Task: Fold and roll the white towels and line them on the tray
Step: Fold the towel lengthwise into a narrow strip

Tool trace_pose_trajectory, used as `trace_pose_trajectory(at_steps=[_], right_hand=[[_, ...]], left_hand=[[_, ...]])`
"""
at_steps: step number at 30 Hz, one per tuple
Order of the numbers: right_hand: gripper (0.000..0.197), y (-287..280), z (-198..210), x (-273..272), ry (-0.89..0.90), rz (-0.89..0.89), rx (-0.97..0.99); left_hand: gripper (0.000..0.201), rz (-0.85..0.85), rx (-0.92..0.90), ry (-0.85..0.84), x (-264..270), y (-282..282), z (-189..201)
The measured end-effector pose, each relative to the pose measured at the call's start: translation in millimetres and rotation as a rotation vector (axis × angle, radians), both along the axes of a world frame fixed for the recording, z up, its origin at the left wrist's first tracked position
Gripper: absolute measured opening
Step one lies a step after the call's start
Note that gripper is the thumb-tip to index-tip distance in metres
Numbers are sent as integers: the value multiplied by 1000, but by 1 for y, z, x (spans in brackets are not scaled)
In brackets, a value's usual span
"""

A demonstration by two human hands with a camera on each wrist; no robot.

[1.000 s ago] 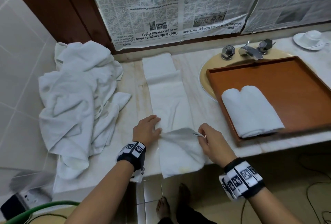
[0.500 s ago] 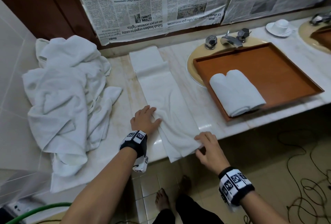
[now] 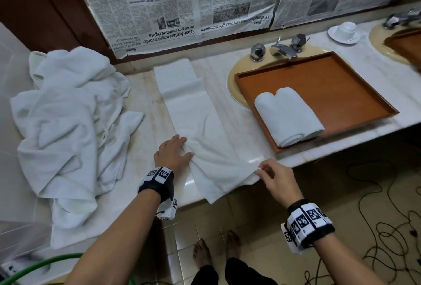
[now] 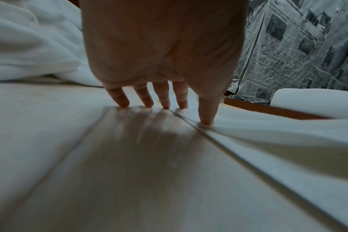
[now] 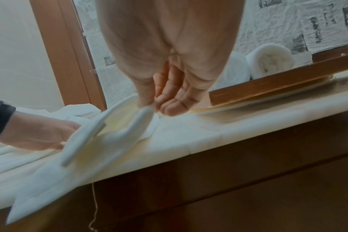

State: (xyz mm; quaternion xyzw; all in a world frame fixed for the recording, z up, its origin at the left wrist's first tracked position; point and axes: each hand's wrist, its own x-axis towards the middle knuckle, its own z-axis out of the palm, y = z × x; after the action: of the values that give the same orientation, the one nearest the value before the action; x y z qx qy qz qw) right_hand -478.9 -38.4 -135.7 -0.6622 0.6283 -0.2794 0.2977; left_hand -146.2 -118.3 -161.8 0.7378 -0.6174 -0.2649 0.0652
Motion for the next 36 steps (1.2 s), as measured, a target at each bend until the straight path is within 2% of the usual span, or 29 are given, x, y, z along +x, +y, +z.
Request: trace_pose_trajectory(at_steps=[3,12,17,23,26,30,32,34,36], right_hand=[[6,10,-3,-6,-3,-9,-7],[21,32,-20,-4,74,123,224],[18,30,-4,12,34,160,107],[38,9,-12,40,108,50,225],[31,10,-10,48,137,-14,308],[31,18,-10,50,48,-53,363],[39,23,-9,49,91,19,505],[54,26,-6,46,229,143,639],[57,21,4,45,303,170,630]], left_hand=[[63,5,-4,3,0,-1,-1],[61,18,-31,-15,-4,5,-1],[62,30,-71,-19,-5,11,-5],[66,20,-46,23,-5,12,-4],[67,11,-22,33,-3,11,0],[70,15,-3,46,-4,11,3],[70,10,5,47,-4,11,3],[70,-3,11,60,-3,11,3],[77,-15,0,71,-2,11,2]])
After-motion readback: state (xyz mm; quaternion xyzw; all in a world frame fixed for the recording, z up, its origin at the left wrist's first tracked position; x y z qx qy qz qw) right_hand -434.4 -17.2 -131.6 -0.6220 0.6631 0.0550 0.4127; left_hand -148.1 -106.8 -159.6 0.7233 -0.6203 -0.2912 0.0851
